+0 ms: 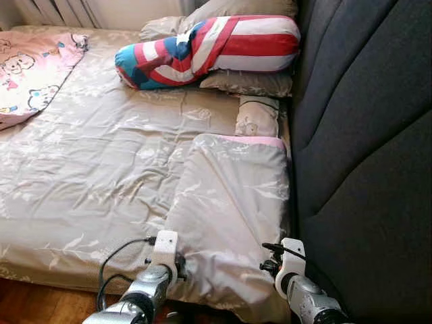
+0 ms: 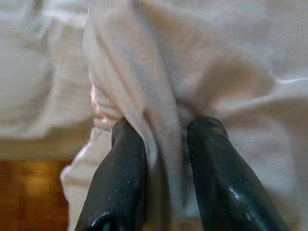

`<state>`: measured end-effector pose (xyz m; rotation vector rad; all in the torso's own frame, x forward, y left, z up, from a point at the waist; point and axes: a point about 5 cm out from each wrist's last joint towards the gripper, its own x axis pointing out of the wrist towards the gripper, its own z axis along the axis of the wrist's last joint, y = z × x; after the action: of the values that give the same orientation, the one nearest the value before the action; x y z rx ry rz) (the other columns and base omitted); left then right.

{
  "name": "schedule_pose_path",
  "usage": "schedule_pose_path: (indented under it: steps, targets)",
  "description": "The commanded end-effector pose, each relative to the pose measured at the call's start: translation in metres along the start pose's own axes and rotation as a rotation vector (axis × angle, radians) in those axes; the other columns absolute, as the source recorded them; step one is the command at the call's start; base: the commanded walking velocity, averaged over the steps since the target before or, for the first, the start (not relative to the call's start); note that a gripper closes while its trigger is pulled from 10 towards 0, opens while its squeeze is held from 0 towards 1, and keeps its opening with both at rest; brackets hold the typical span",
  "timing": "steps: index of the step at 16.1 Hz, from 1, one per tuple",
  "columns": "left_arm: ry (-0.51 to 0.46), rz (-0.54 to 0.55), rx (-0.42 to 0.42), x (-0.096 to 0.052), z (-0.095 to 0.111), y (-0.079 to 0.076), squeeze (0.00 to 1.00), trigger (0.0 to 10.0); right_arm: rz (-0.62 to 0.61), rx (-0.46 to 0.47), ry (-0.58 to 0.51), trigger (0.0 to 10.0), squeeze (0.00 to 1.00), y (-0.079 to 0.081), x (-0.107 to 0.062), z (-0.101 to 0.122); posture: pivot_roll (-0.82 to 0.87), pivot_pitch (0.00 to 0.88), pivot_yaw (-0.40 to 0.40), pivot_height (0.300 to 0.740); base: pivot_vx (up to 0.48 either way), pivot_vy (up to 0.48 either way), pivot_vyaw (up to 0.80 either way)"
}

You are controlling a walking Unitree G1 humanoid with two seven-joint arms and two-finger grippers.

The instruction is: Clean up the room

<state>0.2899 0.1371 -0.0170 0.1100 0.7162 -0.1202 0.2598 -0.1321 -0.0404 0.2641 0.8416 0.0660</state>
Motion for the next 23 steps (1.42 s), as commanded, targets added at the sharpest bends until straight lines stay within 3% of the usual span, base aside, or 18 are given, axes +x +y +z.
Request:
schedule_pose_path:
  steps: [1,3,4,5,7,12,13,14,17,18,21,22,23]
  targets:
    - [-0.02,-0.024,0.058,0.001,0.006,-0.009,0.0,10.0,0.035,0.0,0.077,10.0,0.0,0.008,0.0,-0.021,0.0,0.217,-0.025,0.74,0.0,0.0,0.0]
    - [-0.047,-0.01,0.083,0.001,0.012,-0.005,0.0,10.0,0.035,-0.001,0.079,10.0,0.0,0.009,0.0,-0.022,0.0,0.215,-0.024,0.74,0.0,0.0,0.0]
    - [-0.155,0.017,0.063,-0.004,0.014,0.024,0.0,10.0,0.038,-0.001,0.081,10.0,0.0,0.01,0.0,-0.022,0.01,0.213,-0.024,0.74,0.0,0.0,0.0]
    - [-0.2,0.024,0.057,-0.008,0.012,0.038,0.0,10.0,0.039,-0.002,0.082,10.0,0.0,0.01,0.0,-0.022,0.01,0.213,-0.024,0.74,0.0,0.0,0.0]
    - [-0.199,0.047,0.078,-0.017,-0.002,0.063,0.0,10.0,0.038,-0.004,0.086,10.0,0.0,0.01,0.0,-0.023,0.01,0.206,-0.024,0.74,0.0,0.0,0.0]
    - [-0.271,0.05,0.072,-0.021,-0.002,0.059,0.0,10.0,0.044,-0.008,0.088,10.0,0.0,0.011,0.0,-0.023,0.01,0.201,-0.024,0.74,0.0,0.0,0.0]
    - [-0.312,0.047,0.072,-0.023,0.007,0.053,0.0,10.0,0.045,-0.012,0.084,10.0,0.94,0.01,0.0,-0.022,0.01,0.199,-0.025,0.74,0.0,0.0,0.0]
    - [-0.344,0.045,0.07,-0.025,0.017,0.049,0.0,10.0,0.037,-0.011,0.069,10.0,1.0,0.009,0.0,-0.02,0.01,0.197,-0.026,0.74,0.0,0.0,0.0]
    - [-0.378,0.053,0.062,-0.027,0.03,0.045,0.0,10.0,0.011,-0.07,0.0,10.0,0.99,0.006,0.0,-0.009,0.01,0.189,-0.027,0.74,0.0,0.0,0.0]
    - [-0.392,0.058,0.051,-0.03,0.034,0.042,0.0,10.0,0.019,-0.101,-0.099,10.0,0.95,0.008,0.0,0.006,0.0,0.179,-0.027,0.74,0.0,0.0,0.0]
    - [-0.396,0.049,0.041,-0.033,0.036,0.037,0.0,10.0,0.022,-0.112,-0.221,10.0,0.95,0.007,-0.003,0.025,-0.01,0.165,-0.027,0.74,0.0,0.0,0.0]
    - [-0.395,0.047,0.043,-0.033,0.036,0.036,0.0,10.0,0.018,-0.129,-0.262,10.0,0.82,0.005,-0.005,0.03,-0.01,0.153,-0.027,0.74,0.0,0.0,0.0]
    - [-0.405,0.048,0.043,-0.034,0.039,0.036,0.0,10.0,0.02,-0.124,-0.29,10.0,0.0,0.004,-0.006,0.032,-0.01,0.151,-0.027,0.74,0.0,0.0,0.0]
